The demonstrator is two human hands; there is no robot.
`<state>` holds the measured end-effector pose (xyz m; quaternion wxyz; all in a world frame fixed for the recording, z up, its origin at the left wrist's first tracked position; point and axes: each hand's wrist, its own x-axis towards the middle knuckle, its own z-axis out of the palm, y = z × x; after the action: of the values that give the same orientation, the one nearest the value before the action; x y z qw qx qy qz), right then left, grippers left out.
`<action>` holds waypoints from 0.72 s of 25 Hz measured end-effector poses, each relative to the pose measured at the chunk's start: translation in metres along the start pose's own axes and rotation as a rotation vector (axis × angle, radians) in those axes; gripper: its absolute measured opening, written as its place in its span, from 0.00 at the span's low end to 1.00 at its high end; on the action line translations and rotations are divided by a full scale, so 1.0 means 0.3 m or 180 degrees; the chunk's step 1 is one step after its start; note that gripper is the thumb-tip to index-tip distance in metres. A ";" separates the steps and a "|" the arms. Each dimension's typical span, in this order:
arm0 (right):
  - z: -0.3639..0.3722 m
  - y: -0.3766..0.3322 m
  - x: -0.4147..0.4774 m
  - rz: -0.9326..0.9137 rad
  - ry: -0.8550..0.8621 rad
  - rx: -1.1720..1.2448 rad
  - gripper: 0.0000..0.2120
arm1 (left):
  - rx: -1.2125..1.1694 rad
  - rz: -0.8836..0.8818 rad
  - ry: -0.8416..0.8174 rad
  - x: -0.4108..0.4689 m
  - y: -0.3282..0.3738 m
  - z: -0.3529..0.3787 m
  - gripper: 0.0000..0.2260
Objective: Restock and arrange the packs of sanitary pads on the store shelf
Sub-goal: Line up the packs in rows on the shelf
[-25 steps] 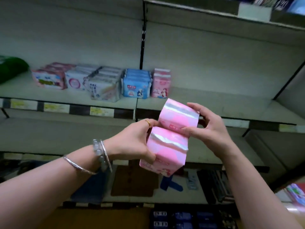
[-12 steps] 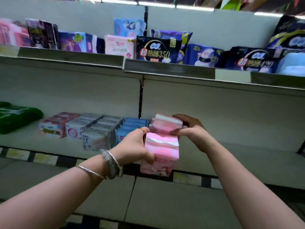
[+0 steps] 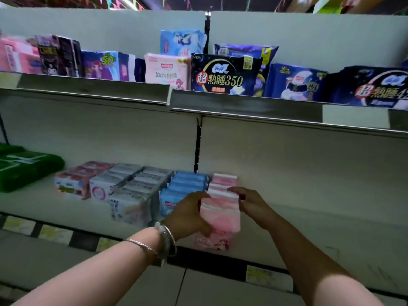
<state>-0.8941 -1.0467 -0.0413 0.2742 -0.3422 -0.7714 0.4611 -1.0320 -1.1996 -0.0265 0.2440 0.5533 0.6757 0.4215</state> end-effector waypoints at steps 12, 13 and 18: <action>0.002 -0.017 -0.025 0.0103 0.0117 -0.0317 0.17 | 0.0059 0.0331 -0.0319 0.147 -0.142 0.025 0.33; 0.004 -0.039 -0.046 0.0050 0.0060 -0.0349 0.19 | 0.0058 0.0317 -0.0360 0.152 -0.144 0.027 0.33; 0.117 -0.010 -0.088 -0.0296 -0.0896 -0.2601 0.42 | -0.0005 0.0187 -0.0376 0.161 -0.193 0.074 0.34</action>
<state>-0.9046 -1.0869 -0.0563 0.0289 -0.3213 -0.9350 0.1472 -1.0587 -1.1487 -0.0801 0.2714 0.5967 0.6432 0.3957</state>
